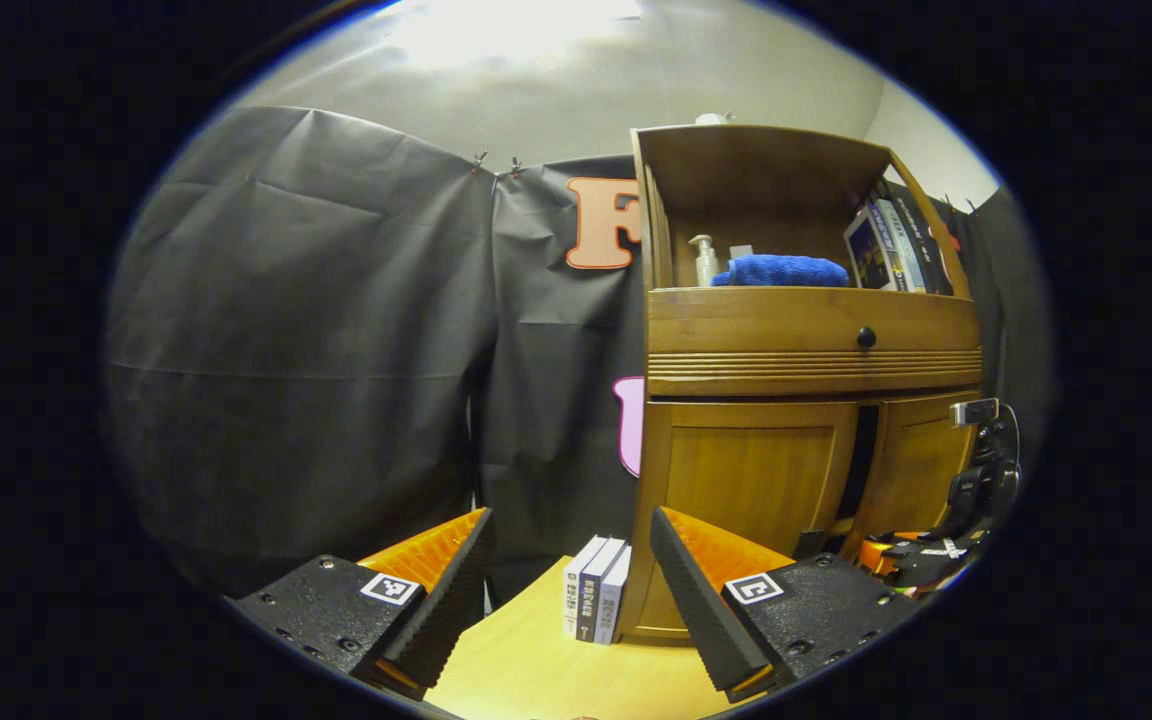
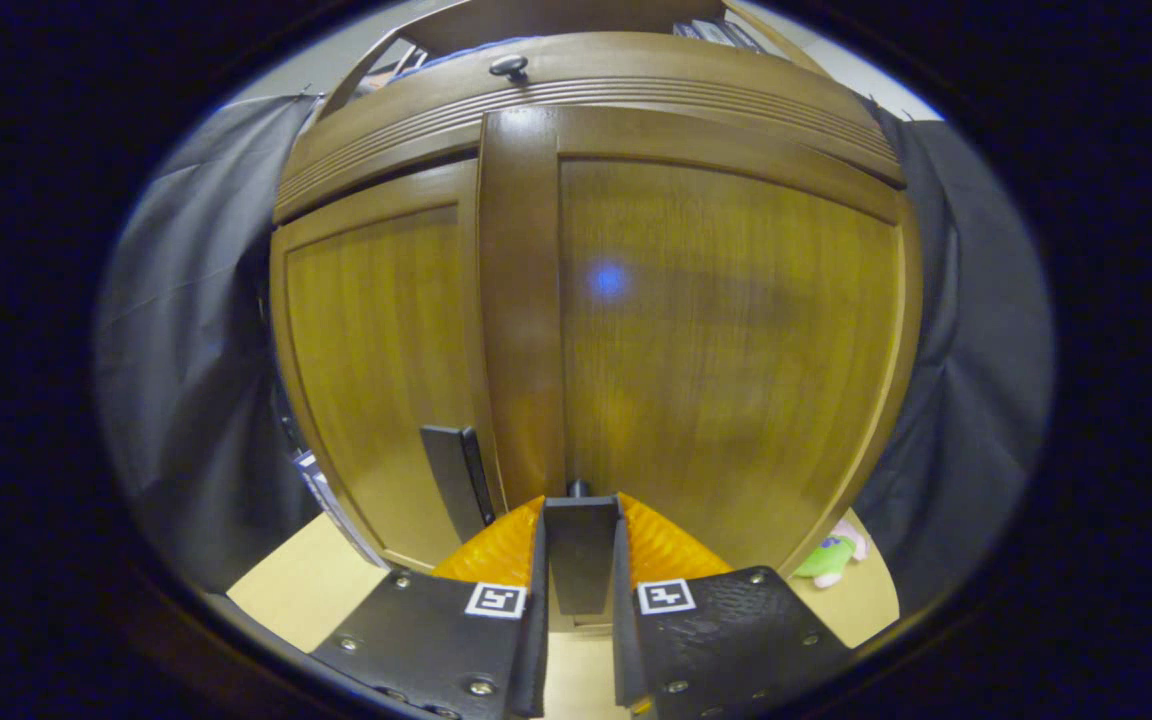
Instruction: Open the right door of the double-door shoe cabinet with the right hand, and open the left door with the left hand.
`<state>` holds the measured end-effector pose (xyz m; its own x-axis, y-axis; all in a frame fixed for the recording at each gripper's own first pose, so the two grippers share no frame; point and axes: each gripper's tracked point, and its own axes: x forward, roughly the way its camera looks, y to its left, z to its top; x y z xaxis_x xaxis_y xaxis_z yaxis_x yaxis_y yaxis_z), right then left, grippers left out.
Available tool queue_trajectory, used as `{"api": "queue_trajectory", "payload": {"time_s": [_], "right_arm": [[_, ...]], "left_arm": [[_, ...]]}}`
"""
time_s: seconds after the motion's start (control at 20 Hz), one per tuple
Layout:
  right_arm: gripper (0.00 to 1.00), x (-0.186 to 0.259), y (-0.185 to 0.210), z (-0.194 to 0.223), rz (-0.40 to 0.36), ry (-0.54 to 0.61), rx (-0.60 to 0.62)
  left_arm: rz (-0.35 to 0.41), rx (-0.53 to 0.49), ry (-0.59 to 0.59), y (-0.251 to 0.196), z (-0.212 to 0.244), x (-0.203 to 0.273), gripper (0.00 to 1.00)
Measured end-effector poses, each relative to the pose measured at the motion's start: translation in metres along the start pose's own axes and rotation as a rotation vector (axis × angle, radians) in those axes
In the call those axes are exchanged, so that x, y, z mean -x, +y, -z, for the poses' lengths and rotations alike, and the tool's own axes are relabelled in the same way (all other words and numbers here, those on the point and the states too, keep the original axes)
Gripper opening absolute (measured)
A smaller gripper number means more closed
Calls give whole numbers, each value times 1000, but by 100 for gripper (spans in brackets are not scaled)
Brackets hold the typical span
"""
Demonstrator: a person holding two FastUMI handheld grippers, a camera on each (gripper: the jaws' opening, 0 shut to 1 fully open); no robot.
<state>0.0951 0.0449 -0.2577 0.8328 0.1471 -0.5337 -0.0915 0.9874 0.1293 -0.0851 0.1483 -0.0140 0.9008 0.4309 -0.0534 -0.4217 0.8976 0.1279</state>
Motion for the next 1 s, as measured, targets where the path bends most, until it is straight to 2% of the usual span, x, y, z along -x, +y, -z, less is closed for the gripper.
{"api": "queue_trajectory", "payload": {"time_s": [0.05, 0.15, 0.2, 0.25, 0.5, 1.0], "right_arm": [[27, 0, 0, 0, -9, -1, -5], [27, -1, -2, 1, -28, -1, -5], [27, -2, -2, 2, -38, -2, -1], [27, -2, -2, 2, -49, -4, 3], [27, -4, 0, 3, -111, -2, 20], [26, -1, -2, -1, -60, 10, 26]], "left_arm": [[16, 3, 1, -6, 1, 0, 92], [50, 6, 5, -20, 3, 0, 92], [64, 4, 7, -26, 3, -1, 95], [78, 3, 9, -31, 5, 0, 92], [147, 18, 35, -58, 13, 5, 92], [268, 40, 91, -103, 33, 14, 95]]}}
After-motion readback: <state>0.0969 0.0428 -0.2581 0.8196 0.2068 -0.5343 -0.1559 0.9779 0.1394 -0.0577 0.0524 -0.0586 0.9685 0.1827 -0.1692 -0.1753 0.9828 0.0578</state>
